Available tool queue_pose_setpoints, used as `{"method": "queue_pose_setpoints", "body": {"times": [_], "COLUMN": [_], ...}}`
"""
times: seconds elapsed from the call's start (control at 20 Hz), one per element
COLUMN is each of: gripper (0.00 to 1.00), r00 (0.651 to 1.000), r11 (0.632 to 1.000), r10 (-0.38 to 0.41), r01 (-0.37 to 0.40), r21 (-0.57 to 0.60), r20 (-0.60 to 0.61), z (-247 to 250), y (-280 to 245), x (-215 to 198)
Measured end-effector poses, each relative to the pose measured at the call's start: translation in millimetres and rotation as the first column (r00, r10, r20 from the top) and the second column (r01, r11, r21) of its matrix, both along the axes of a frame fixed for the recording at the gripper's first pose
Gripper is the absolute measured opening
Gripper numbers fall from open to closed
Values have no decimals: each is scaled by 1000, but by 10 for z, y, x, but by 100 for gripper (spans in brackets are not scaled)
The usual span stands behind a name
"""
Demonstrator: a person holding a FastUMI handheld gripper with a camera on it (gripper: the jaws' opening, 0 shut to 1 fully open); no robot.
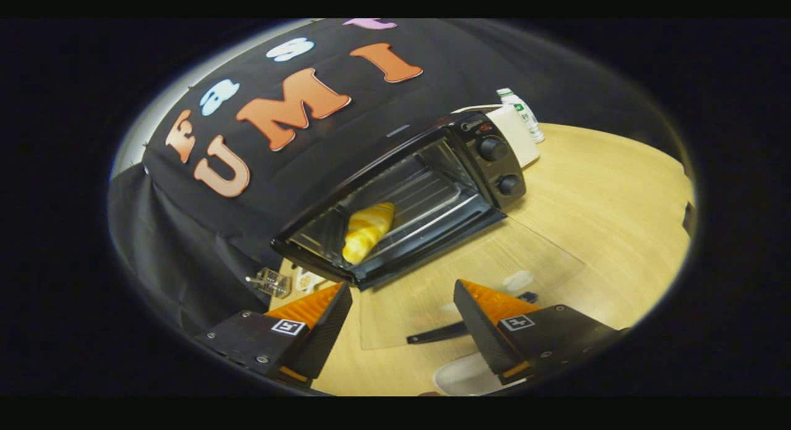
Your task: Open the toaster oven, put the food inside, and close the toaster oven door.
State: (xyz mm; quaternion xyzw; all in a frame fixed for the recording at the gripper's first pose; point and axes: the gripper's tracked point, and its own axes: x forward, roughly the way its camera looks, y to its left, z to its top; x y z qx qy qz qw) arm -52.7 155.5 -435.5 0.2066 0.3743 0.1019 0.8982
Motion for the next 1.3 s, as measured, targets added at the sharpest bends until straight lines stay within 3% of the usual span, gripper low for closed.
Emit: {"method": "queue_pose_setpoints", "body": {"times": [0.25, 0.55, 0.95, 1.3], "gripper": [99, 99, 99, 100], "r00": [996, 986, 968, 960], "r11": [970, 913, 853, 848], "r10": [84, 160, 235, 263], "r01": [-82, -164, -249, -277], "r21": [-231, -372, -459, -452], "r20": [1, -41, -89, -94], "z": [-181, -427, -704, -685], "y": [-337, -421, -381, -292], "x": [-297, -515, -500, -447]}}
